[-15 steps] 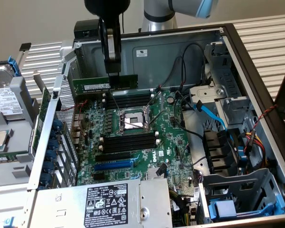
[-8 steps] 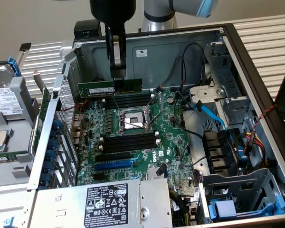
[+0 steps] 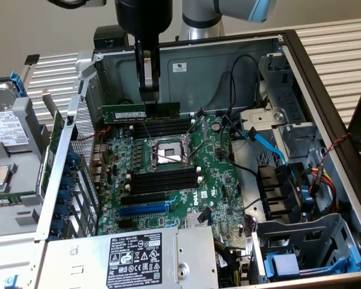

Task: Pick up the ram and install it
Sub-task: 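Pick up the ram and move it above insertion slot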

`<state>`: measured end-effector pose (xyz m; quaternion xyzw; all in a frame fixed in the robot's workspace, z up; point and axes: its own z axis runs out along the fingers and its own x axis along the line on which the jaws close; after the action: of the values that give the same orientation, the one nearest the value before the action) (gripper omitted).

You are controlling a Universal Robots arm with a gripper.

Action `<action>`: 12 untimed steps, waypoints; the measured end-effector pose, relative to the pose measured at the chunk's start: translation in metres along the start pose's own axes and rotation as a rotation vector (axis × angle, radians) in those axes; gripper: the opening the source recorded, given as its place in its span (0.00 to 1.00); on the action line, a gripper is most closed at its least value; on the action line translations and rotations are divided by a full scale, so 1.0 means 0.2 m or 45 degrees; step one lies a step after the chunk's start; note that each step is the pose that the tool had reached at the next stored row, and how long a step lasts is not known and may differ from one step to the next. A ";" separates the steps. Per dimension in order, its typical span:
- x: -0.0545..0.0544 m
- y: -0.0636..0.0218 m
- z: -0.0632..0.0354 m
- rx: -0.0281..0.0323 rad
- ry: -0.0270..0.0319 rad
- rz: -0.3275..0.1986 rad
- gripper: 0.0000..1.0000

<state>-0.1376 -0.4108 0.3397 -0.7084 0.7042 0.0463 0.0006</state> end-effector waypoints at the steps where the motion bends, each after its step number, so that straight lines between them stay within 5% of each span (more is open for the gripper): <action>1: -0.01 0.000 0.004 0.0017 0.0019 0.000 0.13; 7: -0.05 -0.001 0.012 0.0466 0.0238 0.000 0.13; 12: -0.05 -0.003 0.036 0.0509 0.0348 0.003 0.13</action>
<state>-0.1374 -0.4000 0.3331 -0.7079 0.7059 0.0225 0.0051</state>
